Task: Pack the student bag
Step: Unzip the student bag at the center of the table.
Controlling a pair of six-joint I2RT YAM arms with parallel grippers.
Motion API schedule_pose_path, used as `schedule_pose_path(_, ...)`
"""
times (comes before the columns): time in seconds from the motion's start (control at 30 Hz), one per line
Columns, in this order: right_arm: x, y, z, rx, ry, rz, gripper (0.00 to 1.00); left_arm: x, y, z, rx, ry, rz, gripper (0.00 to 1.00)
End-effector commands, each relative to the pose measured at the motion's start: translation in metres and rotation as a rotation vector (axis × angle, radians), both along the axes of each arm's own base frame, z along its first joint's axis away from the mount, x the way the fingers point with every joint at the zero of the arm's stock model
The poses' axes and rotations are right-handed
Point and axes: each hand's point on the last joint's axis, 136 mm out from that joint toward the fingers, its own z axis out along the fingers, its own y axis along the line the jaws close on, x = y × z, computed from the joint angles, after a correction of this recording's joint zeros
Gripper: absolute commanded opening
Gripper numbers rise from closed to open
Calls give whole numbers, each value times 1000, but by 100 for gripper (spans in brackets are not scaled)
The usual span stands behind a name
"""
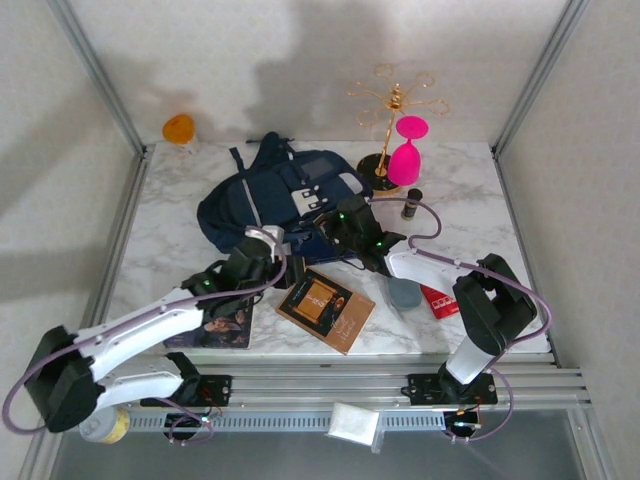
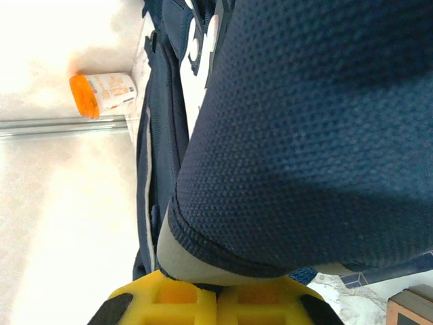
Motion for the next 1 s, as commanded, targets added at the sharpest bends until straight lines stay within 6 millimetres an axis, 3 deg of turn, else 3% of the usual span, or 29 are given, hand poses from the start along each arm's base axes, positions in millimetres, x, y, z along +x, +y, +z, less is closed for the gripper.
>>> schedule_pose_path(0.0, 2, 16, 54, 127, -111, 18, 0, 16, -11, -8, 60, -87, -23, 57)
schedule_pose_path(0.1, 2, 17, 56, 127, -113, 25, 0, 29, -15, -25, 118, -110, -19, 57)
schedule_pose_path(0.23, 3, 17, 58, 129, -119, 25, 0, 52, -5, -39, 197, -149, 81, 57)
schedule_pose_path(0.5, 3, 18, 55, 131, -116, 27, 0, 82, -21, -39, 176, -203, 96, 48)
schedule_pose_path(0.63, 2, 17, 54, 127, -119, 26, 0, 95, -24, -35, 138, -236, 130, 40)
schedule_pose_path(0.77, 3, 14, 55, 115, -124, 23, 0, 101, -20, -37, 155, -239, 150, 25)
schedule_pose_path(0.97, 7, 11, 64, 106, -159, 16, 0, 92, -10, -41, 139, -235, 144, 7)
